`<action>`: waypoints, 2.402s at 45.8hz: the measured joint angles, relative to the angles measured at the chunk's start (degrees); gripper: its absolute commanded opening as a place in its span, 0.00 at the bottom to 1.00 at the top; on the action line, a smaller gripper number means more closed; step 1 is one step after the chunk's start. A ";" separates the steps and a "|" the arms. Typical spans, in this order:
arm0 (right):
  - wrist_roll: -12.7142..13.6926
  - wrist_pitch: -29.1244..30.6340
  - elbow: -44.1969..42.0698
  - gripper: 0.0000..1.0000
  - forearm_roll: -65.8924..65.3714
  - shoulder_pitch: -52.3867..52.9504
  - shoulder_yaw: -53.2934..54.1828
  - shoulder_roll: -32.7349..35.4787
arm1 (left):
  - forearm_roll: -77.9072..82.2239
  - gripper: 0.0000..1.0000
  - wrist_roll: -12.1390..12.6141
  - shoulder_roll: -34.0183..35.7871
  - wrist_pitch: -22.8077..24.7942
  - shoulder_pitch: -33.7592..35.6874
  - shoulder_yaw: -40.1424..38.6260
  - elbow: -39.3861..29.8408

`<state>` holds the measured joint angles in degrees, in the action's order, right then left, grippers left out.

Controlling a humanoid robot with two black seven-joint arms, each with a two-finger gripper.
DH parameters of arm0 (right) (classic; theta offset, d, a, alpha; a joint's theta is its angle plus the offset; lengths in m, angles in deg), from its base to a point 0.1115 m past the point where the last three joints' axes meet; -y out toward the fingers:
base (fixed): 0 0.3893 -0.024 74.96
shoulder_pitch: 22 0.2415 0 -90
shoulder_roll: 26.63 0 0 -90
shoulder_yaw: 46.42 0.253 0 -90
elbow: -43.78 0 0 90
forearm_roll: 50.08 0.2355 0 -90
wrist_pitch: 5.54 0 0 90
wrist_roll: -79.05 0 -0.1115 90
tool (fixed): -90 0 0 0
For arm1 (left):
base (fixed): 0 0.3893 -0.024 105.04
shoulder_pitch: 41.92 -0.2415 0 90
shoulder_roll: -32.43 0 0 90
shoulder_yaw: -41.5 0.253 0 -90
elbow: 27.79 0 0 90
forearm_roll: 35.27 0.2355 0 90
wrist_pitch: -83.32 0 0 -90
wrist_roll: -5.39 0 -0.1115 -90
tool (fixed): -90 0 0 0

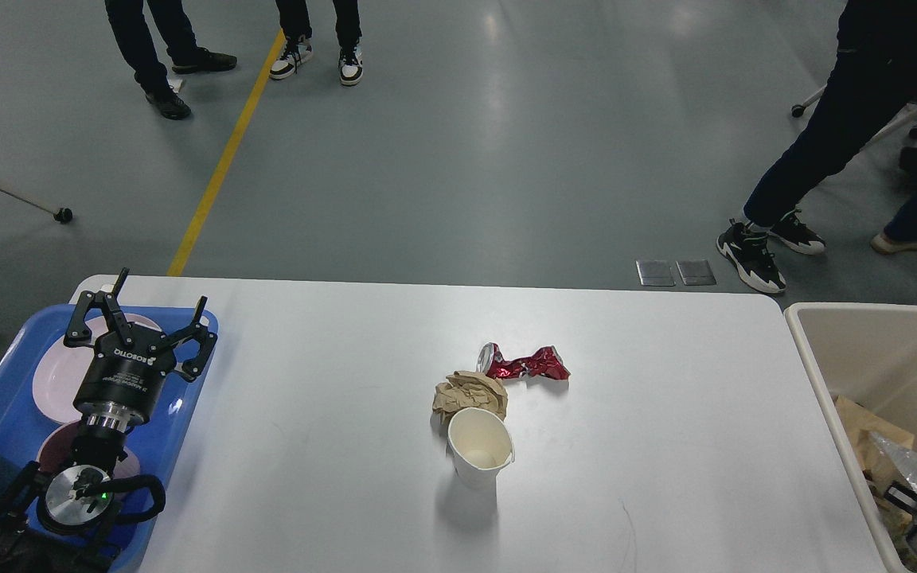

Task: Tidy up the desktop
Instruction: 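Raise the right gripper from the bin toward the white cup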

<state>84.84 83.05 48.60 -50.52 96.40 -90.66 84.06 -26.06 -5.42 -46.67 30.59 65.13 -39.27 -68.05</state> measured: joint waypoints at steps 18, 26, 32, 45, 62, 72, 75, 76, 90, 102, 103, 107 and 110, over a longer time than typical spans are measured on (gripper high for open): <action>-0.26 -5.77 0.55 1.00 -0.01 -0.17 0.00 -0.21 | -0.02 0.96 0.00 0.00 0.00 0.00 0.00 0.00; -0.26 -5.71 1.28 1.00 -0.01 0.70 0.10 0.37 | -0.02 0.96 0.00 0.00 0.00 0.01 0.00 0.00; -0.16 -4.82 5.40 1.00 -0.29 4.82 0.11 3.56 | -0.02 0.96 0.00 0.00 0.00 0.01 0.00 0.00; 3.46 2.81 27.72 1.00 -2.06 27.68 -7.90 14.54 | 0.00 0.96 0.09 0.00 0.00 0.03 0.00 0.00; 3.96 28.56 58.17 1.00 -1.77 76.06 -31.83 5.74 | 0.00 0.96 0.10 0.00 0.00 0.05 0.00 0.00; 3.95 44.17 66.78 1.00 -1.32 92.99 -31.70 -2.81 | -0.04 0.96 0.09 0.00 0.00 0.00 0.00 0.00; 3.93 45.92 70.59 1.00 -1.20 96.85 -31.11 -4.32 | -0.04 0.96 0.07 0.00 0.00 0.00 0.00 0.00; 3.92 46.34 72.22 1.00 -1.08 98.40 -30.92 -4.84 | -0.05 0.96 0.03 0.00 0.00 0.00 0.00 0.00; 3.82 44.93 90.50 1.00 4.37 115.35 -27.70 -7.61 | -0.06 0.96 0.00 0.00 0.00 0.00 0.00 0.00; 3.79 41.97 93.10 1.00 5.35 116.78 -27.11 -7.75 | -0.06 0.96 0.00 0.00 0.00 0.00 0.00 0.00; 3.79 41.97 93.10 1.00 5.35 116.78 -27.12 -7.70 | -0.06 0.96 0.00 0.00 0.00 0.00 0.00 0.00; 3.79 41.97 93.02 1.00 5.30 116.45 -26.94 -7.53 | -0.06 0.96 0.01 0.00 0.00 0.00 0.00 0.00; 3.79 41.98 92.75 1.00 5.28 115.94 -26.49 -7.80 | -0.06 0.96 0.03 0.00 0.00 0.00 0.00 0.00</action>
<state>88.63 125.03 141.35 -45.23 212.34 -117.15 76.25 -26.12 -5.39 -46.67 30.59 65.13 -39.27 -68.05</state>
